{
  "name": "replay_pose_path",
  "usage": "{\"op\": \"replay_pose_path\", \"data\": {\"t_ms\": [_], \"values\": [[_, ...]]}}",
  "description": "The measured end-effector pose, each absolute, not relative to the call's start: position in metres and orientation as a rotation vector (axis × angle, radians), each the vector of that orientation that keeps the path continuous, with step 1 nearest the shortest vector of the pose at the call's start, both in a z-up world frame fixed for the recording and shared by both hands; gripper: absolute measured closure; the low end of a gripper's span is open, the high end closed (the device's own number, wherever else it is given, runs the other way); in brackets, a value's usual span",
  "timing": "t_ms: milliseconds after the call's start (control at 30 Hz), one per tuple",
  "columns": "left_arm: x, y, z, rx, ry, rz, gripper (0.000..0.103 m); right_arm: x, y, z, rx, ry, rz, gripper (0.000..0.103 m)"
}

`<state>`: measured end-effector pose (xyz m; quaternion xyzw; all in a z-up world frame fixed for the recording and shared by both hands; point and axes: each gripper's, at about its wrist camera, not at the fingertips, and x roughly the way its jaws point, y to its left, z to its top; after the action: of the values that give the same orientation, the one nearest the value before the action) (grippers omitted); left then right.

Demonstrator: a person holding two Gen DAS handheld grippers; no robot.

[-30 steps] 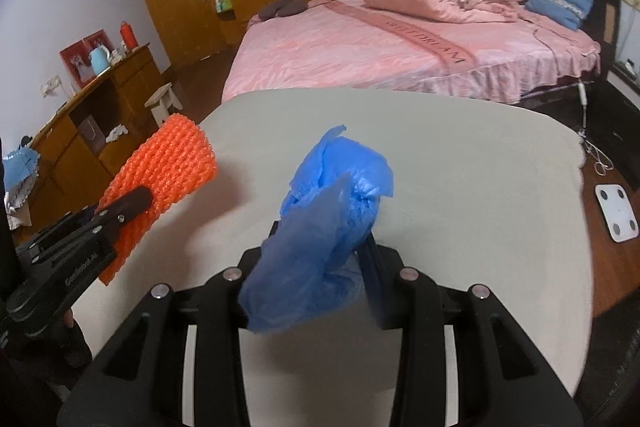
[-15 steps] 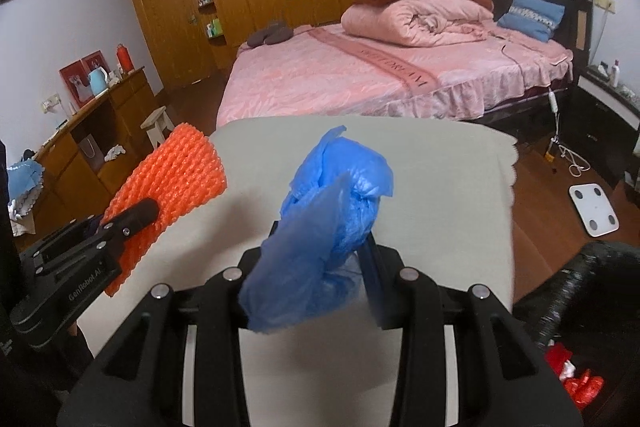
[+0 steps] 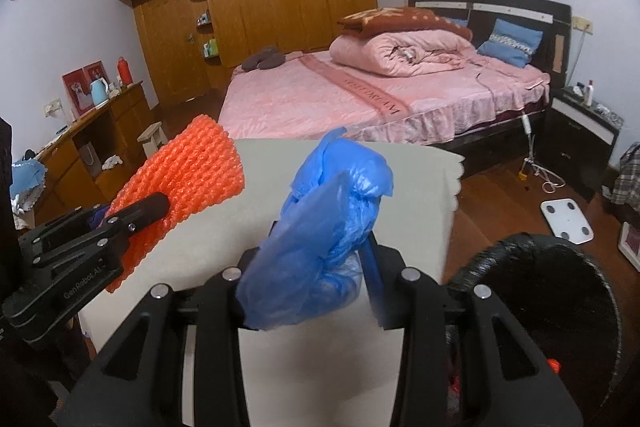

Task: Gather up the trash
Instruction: 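Lift and carry the orange pad and blue bag over the black bin with both tools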

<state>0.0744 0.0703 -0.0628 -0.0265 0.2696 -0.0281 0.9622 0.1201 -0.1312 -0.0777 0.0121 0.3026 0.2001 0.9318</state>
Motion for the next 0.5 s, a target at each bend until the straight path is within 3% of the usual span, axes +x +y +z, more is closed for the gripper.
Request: {"op": "replay_pose_path", "data": {"t_ms": [500], "values": [[0.042,0.003,-0.030,-0.003,0.459,-0.202,0.078,0.069,-0.208,-0.053,0.068,0.533,0.322,0.066]]}}
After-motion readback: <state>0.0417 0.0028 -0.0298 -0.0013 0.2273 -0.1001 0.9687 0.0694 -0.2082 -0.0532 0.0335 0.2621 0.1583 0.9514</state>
